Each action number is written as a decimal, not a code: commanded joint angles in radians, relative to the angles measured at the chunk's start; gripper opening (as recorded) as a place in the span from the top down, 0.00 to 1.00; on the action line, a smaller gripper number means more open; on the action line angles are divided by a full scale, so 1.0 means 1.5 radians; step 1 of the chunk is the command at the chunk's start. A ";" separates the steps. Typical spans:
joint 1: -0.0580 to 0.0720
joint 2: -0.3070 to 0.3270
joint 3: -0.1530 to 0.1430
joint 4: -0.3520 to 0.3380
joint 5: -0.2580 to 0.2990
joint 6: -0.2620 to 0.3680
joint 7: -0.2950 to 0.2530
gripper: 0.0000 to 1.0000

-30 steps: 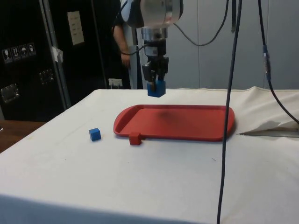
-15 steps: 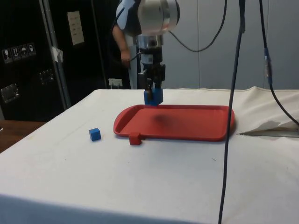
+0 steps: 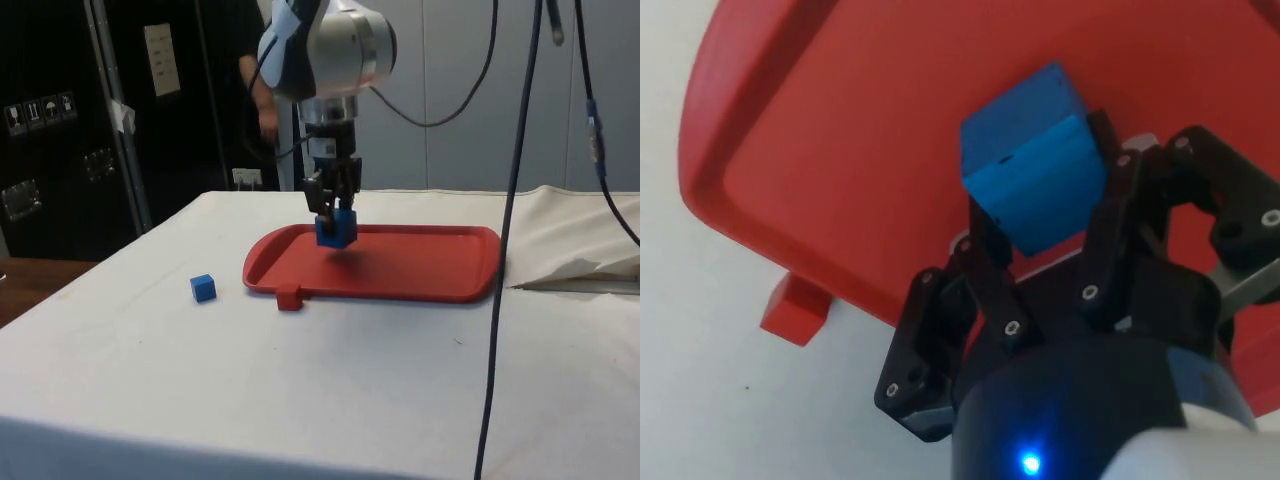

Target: Pick up the largest block and place it onto the tray.

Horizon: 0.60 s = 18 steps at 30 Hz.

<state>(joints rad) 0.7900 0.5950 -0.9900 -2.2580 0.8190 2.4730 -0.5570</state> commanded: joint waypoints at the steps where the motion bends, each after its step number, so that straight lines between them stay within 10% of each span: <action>1: 0.015 -0.009 -0.006 -0.021 -0.003 0.015 0.005 0.99; 4: 0.015 -0.020 0.005 -0.039 -0.003 0.034 0.005 0.99; 5: 0.001 -0.011 0.012 -0.020 0.000 0.020 0.001 0.99; 6: 0.015 -0.020 0.005 -0.039 -0.003 0.034 0.005 0.99; 18: 0.001 -0.041 0.041 -0.069 -0.003 0.075 0.006 0.99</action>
<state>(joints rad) 0.7860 0.5340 -0.9220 -2.3590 0.8190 2.5870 -0.5550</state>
